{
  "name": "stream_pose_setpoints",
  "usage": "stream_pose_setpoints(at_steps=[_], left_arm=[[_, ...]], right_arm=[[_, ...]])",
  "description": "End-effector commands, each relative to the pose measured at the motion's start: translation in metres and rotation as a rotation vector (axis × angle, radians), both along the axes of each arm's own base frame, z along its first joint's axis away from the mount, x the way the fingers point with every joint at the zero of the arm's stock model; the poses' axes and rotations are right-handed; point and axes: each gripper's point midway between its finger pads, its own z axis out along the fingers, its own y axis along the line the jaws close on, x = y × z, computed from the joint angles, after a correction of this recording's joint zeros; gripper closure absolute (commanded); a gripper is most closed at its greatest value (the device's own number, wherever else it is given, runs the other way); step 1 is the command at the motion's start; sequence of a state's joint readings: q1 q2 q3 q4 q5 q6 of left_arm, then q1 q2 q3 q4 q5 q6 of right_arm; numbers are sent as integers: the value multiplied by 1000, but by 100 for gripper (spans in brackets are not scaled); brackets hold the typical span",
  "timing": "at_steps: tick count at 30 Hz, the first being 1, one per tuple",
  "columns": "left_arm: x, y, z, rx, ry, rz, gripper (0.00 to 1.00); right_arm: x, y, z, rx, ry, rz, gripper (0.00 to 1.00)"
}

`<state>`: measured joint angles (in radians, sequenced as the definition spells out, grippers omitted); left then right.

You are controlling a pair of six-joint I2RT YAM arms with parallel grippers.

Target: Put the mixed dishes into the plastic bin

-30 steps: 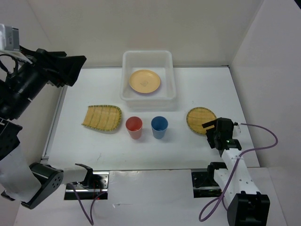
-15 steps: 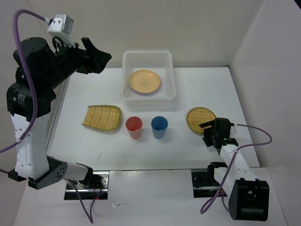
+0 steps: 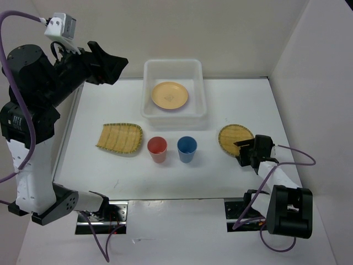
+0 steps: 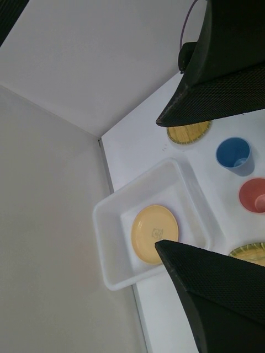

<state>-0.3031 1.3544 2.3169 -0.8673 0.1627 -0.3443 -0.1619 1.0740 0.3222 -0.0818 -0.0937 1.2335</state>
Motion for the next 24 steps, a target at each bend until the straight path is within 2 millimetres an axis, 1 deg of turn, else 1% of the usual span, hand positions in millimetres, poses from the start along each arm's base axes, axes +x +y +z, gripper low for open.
stream_pose_setpoints(at_steps=[1,3,4,6,7,9,10,12,13,14,15,16,17,18,19,20,21,23,24], left_arm=[[-4,-1,16,-12,-52,-11,10],[-3,1,16,-12,-51,-2,10],[-5,1,19,-15,-60,-2,10],[-5,1,19,-15,-60,-2,10],[-1,0,17,-12,-52,-2,10],[-1,0,17,-12,-51,-2,10],[-3,0,20,-15,-60,-2,10],[1,-1,17,-4,-56,-1,10],[-1,0,20,-7,-65,-1,10],[2,-1,21,-7,-65,-1,10],[2,-1,18,-4,-56,-1,10],[2,-1,18,-4,-56,-1,10],[1,-2,18,-4,-56,-10,10],[1,-2,18,-4,-56,-11,10],[1,-2,18,-4,-56,-11,10],[1,-2,18,-4,-56,-11,10],[1,-2,18,-4,-56,-11,10],[1,-2,18,-4,-56,-11,10],[1,-2,18,-4,-56,-11,9]], right_arm=[[14,-6,10,22,-58,-41,28],[16,-6,15,40,-86,-63,31],[13,-10,10,46,-77,-92,31],[16,-13,17,68,-124,-128,31],[15,-13,14,76,-123,-136,31],[17,-17,17,74,-136,-149,32],[16,-21,14,74,-126,-165,34],[17,-28,12,81,-126,-175,35],[15,-26,6,96,-108,-159,35],[16,-32,4,108,-106,-176,35],[19,-34,6,98,-125,-156,35],[21,-32,1,118,-109,-136,36],[20,-36,-3,122,-102,-137,36],[26,-38,0,111,-120,-116,36],[28,-33,-5,132,-108,-89,36],[28,-39,-7,142,-108,-105,36],[33,-42,-3,134,-142,-92,38],[38,-41,-3,140,-166,-68,39],[36,-41,-8,134,-152,-59,39]])
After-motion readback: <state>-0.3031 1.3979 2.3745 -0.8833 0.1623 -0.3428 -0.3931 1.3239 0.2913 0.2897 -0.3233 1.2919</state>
